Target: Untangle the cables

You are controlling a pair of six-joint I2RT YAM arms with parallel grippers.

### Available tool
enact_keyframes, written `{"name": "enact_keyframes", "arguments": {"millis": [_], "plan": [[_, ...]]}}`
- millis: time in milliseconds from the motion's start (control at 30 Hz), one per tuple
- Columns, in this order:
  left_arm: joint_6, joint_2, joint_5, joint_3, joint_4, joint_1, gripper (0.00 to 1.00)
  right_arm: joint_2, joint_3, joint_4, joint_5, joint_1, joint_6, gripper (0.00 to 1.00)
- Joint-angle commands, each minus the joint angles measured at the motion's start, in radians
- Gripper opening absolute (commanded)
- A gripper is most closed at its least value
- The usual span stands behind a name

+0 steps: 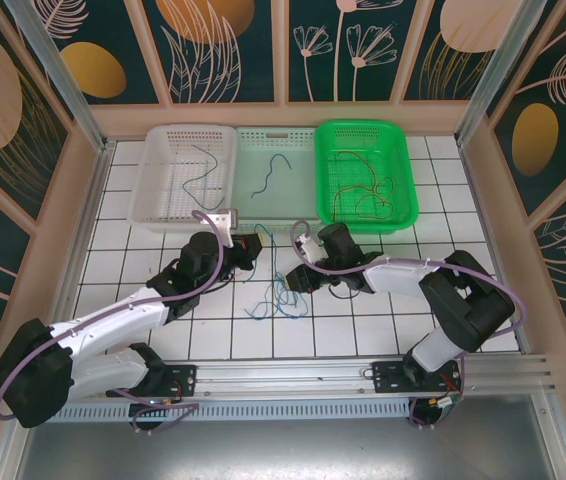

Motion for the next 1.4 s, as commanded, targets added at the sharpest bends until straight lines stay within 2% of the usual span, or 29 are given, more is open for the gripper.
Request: {"name": "enact_keyframes", "arguments": {"millis": [0,167,367,700,933,1000,1100,1167,1267,1367], "plan": [[0.014,-0.008,0.001,-0.006,0.005,0.007,0.1,0.025,0.009,0.041,-0.02,-0.005,0.015,0.13],[0.013,-0.019,-0.014,-0.01,-0.002,0.007,0.1,0.014,0.004,0.03,0.0,-0.005,0.009,0.0],[0.046,-0.063,-0.076,0.001,-0.082,0.007,0.1,-0.023,-0.033,-0.025,0.06,-0.021,0.003,0.0],[0.127,-0.172,-0.398,0.111,-0.487,0.008,0.14,-0.188,-0.153,-0.03,0.136,-0.099,0.042,0.03],[0.137,-0.22,-0.54,0.163,-0.615,0.009,0.16,-0.217,-0.184,-0.095,0.172,-0.109,0.035,0.02],[0.153,-0.235,-0.536,0.163,-0.601,0.009,0.18,-0.238,-0.195,-0.076,0.17,-0.109,0.044,0.02],[0.145,-0.212,-0.449,0.14,-0.545,0.008,0.26,-0.251,-0.191,-0.078,0.147,-0.111,0.043,0.03],[0.106,-0.146,-0.365,0.122,-0.512,0.009,0.32,-0.244,-0.181,-0.098,0.135,-0.111,0.038,0.04],[0.041,0.0,-0.249,0.123,-0.467,0.009,0.34,-0.247,-0.181,-0.102,0.143,-0.112,0.033,0.03],[-0.043,0.122,-0.194,0.124,-0.415,0.009,0.35,-0.252,-0.187,-0.095,0.15,-0.112,0.032,0.02]]}}
